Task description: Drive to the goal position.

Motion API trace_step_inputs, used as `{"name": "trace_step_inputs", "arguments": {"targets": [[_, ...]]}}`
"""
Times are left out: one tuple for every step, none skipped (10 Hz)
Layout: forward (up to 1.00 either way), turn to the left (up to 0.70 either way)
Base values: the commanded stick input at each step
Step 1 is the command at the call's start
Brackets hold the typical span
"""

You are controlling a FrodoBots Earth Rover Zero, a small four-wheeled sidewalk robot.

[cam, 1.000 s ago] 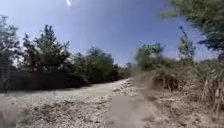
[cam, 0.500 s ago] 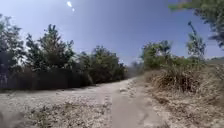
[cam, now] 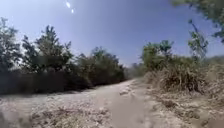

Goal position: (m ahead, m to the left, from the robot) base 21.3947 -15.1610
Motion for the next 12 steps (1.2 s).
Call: {"name": "trace_step_inputs", "arguments": {"targets": [[0.45,0.02],[0.45,0.17],[0.45,0.24],[0.45,0.22],[0.45,0.09],[0.45,0.02],[0.45,0.02],[0.45,0.02],[0.45,0.02],[0.45,0.02],[0.45,0.02],[0.45,0.02]]}}
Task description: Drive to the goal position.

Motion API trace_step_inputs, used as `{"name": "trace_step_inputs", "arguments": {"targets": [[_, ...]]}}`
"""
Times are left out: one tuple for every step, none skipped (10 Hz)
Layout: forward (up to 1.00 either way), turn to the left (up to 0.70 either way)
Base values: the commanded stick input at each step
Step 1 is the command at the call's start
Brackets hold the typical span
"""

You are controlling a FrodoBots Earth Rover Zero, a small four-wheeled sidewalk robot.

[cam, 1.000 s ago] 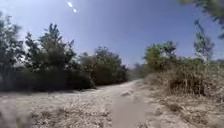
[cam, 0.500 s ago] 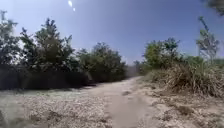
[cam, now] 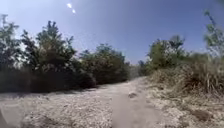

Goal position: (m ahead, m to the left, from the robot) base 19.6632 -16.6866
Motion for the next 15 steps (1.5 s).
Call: {"name": "trace_step_inputs", "arguments": {"targets": [[0.45,0.02],[0.45,0.02],[0.45,0.02],[0.45,0.02],[0.45,0.02],[0.45,0.02],[0.45,0.02],[0.45,0.02],[0.45,0.02],[0.45,0.02],[0.45,0.02],[0.45,0.02],[0.45,0.02],[0.45,0.02],[0.45,0.02]]}}
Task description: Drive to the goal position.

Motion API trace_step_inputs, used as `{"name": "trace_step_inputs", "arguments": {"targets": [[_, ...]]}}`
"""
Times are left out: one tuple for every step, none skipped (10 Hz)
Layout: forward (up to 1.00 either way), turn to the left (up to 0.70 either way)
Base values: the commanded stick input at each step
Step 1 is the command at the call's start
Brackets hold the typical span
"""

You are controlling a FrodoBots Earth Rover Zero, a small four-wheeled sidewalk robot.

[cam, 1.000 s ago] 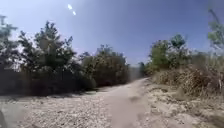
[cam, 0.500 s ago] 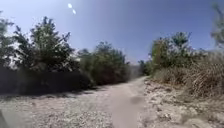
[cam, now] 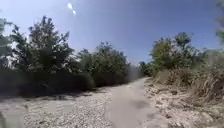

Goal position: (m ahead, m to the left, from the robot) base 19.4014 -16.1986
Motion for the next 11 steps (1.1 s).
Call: {"name": "trace_step_inputs", "arguments": {"targets": [[0.45,0.02],[0.45,0.02],[0.45,0.02],[0.45,0.02],[0.45,0.02],[0.45,0.02],[0.45,0.02],[0.45,0.02],[0.45,0.02],[0.45,0.02],[0.45,0.02]]}}
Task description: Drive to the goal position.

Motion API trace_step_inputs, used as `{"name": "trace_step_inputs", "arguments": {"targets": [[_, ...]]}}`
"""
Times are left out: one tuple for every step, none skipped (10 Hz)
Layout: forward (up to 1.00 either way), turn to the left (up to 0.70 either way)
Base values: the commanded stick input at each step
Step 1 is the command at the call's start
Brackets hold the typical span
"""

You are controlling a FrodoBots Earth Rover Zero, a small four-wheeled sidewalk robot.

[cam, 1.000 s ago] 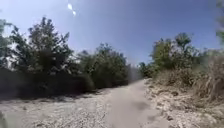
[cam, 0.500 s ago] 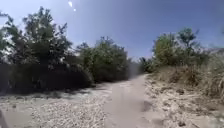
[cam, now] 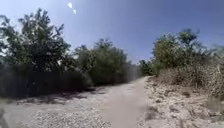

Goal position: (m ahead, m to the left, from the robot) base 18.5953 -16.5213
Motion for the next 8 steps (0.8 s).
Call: {"name": "trace_step_inputs", "arguments": {"targets": [[0.45,0.02],[0.45,0.02],[0.45,0.02],[0.45,0.02],[0.45,0.02],[0.45,0.02],[0.45,0.02],[0.45,0.02]]}}
